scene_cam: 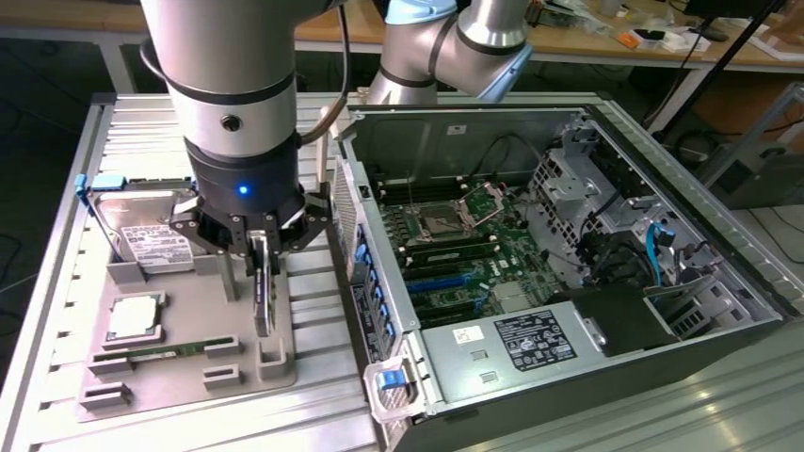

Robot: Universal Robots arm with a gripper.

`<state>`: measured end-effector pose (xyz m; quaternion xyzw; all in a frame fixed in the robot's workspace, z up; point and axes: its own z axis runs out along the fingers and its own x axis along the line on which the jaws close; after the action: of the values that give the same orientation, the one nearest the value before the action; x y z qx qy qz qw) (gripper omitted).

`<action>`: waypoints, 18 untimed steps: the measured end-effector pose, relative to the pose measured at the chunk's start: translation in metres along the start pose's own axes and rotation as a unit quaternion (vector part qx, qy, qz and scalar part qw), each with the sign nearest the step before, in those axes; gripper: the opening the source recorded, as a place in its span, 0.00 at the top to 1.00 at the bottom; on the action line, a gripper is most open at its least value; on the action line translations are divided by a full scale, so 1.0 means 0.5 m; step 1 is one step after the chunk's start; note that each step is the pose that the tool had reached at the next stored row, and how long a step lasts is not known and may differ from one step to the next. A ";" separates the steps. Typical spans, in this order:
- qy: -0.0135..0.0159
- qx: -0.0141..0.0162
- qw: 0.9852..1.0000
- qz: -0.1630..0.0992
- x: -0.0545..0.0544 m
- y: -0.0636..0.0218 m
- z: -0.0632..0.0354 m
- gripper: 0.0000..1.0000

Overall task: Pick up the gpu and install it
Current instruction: 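Pick up the gpu and move the gpu toward the slot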

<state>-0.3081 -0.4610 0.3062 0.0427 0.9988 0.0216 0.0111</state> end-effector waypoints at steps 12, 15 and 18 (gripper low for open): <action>0.000 0.000 1.000 0.000 0.000 0.000 -0.008 0.73; 0.000 0.000 1.000 0.000 0.000 0.000 -0.010 0.73; 0.000 0.000 1.000 0.000 0.000 0.000 -0.012 0.73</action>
<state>-0.3081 -0.4610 0.3120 0.0428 0.9988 0.0216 0.0110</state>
